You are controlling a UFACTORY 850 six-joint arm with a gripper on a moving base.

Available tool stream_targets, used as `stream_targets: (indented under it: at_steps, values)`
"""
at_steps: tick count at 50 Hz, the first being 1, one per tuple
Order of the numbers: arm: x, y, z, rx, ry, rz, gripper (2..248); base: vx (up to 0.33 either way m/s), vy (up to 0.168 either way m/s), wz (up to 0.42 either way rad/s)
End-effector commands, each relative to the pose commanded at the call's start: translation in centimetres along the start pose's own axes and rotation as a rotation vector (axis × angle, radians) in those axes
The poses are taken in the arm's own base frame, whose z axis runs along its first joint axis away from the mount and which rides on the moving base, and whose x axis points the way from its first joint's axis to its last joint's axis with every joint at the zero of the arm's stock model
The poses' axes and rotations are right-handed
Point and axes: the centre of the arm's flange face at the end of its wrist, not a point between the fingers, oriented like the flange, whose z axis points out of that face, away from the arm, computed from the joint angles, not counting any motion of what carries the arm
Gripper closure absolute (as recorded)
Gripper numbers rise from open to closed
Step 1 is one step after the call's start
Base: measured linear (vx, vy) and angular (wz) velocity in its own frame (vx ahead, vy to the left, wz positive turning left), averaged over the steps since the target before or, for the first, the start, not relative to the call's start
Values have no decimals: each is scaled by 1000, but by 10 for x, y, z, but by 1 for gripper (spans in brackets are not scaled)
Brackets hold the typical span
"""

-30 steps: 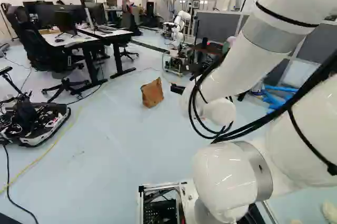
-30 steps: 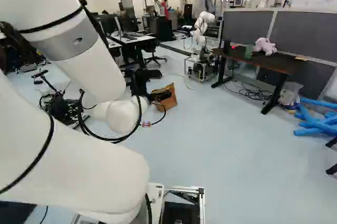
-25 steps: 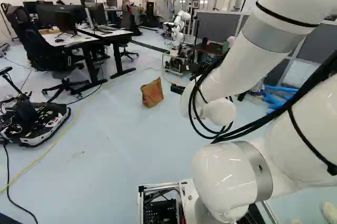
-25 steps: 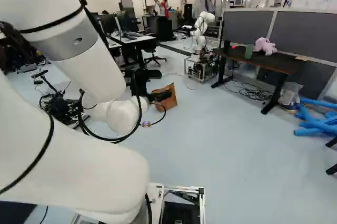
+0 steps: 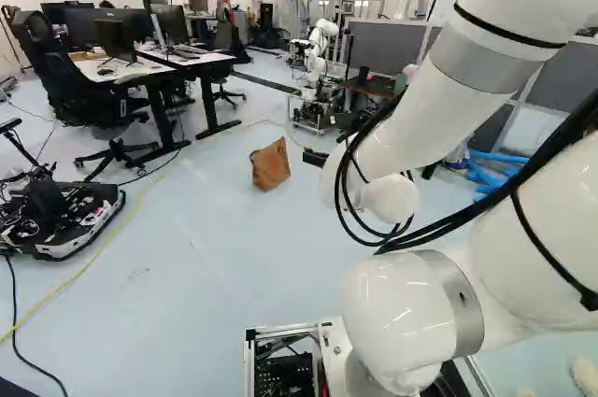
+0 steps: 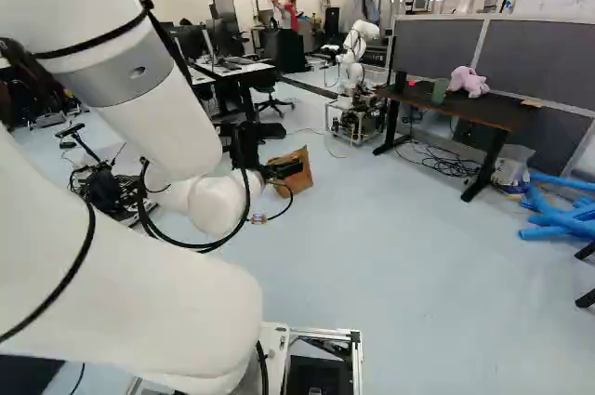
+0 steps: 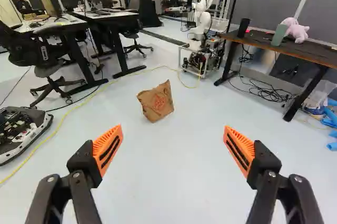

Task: Pick up the bag on the ground and place it on the table

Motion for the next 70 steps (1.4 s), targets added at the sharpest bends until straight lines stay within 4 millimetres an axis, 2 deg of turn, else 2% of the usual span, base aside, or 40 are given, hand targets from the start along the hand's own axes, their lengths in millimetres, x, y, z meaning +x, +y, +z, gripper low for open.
stream_targets:
  at_steps: [28, 70]
  values:
    - [0, 0, 0, 0, 0, 0, 3, 37, 14, 43]
    - [0, 0, 0, 0, 0, 0, 3, 137, 13, -6]
